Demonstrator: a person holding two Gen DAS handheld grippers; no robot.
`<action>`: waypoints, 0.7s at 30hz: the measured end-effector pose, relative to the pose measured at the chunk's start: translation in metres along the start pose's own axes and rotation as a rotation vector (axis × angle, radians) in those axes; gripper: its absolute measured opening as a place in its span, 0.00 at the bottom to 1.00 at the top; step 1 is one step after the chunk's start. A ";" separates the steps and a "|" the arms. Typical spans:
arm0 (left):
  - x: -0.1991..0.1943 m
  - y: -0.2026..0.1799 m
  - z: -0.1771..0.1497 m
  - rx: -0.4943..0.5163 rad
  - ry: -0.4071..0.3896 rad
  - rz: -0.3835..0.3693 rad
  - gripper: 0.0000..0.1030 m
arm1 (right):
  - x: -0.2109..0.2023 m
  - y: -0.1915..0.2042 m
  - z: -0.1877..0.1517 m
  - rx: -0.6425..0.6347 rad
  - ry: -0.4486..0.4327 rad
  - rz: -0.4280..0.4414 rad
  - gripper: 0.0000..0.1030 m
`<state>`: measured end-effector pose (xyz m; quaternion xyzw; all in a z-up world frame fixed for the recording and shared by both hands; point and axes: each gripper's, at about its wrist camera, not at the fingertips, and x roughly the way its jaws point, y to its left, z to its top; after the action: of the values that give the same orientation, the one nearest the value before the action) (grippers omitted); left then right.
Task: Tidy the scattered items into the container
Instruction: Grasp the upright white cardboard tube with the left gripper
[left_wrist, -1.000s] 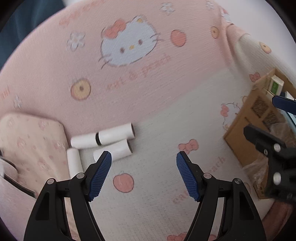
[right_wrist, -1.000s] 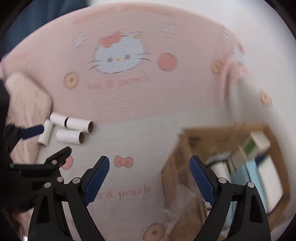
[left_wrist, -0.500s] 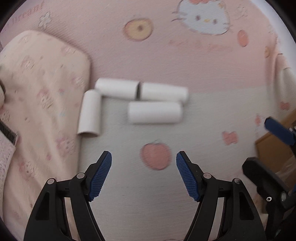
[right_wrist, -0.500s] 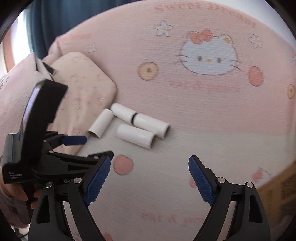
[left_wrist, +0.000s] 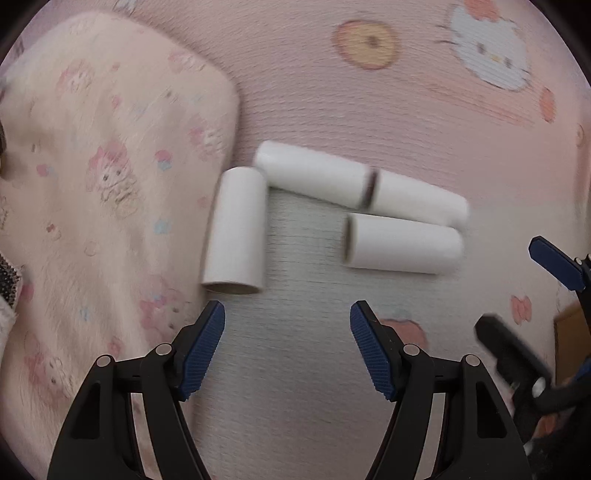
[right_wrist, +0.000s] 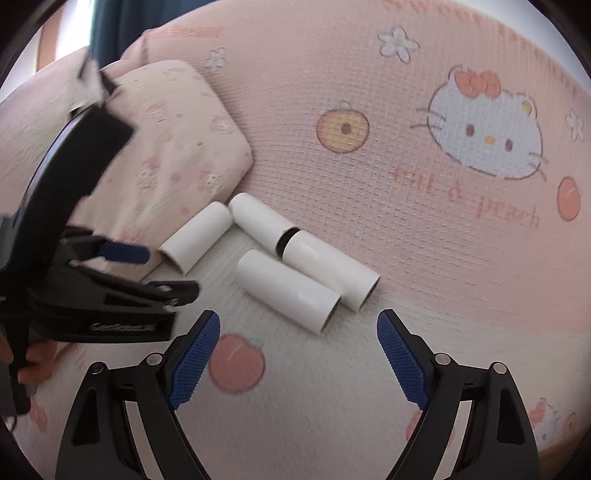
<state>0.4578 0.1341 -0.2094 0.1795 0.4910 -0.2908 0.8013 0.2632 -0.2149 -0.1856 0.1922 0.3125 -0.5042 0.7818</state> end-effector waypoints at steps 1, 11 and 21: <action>0.002 0.006 0.003 -0.009 0.007 0.003 0.72 | 0.008 -0.006 0.004 0.059 0.013 0.037 0.84; 0.023 0.035 0.037 -0.050 0.001 0.005 0.60 | 0.058 0.010 0.031 -0.101 0.030 0.031 0.83; 0.053 0.038 0.053 -0.059 0.032 0.055 0.49 | 0.091 0.016 0.038 -0.191 0.086 0.090 0.78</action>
<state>0.5369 0.1175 -0.2329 0.1740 0.5072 -0.2510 0.8059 0.3155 -0.2922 -0.2204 0.1522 0.3833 -0.4280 0.8042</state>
